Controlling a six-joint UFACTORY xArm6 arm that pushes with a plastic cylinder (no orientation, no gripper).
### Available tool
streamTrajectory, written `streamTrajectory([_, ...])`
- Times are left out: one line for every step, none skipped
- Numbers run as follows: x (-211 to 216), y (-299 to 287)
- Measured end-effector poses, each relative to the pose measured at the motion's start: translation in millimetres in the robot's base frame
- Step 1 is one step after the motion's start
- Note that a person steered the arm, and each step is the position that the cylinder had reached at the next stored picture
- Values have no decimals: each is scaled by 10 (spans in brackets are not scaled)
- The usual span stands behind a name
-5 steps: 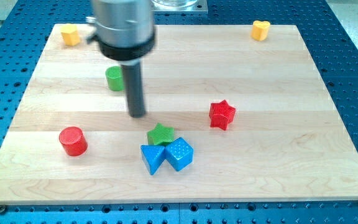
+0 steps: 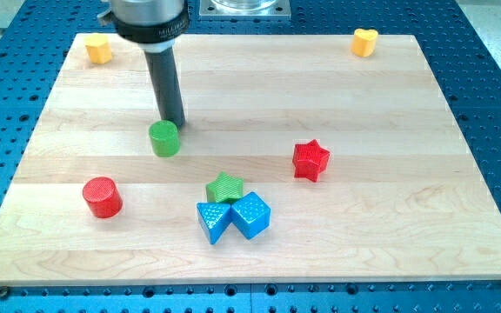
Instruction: Push the green circle diagonal to the red circle
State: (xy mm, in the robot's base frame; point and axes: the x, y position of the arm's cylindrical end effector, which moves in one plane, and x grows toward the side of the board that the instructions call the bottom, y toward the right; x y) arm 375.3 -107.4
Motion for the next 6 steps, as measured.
streamTrajectory([-450,-241])
streamTrajectory([-278,-474])
streamTrajectory([42,-440])
streamTrajectory([-175,-310])
streamTrajectory([456,194])
streamTrajectory([792,241])
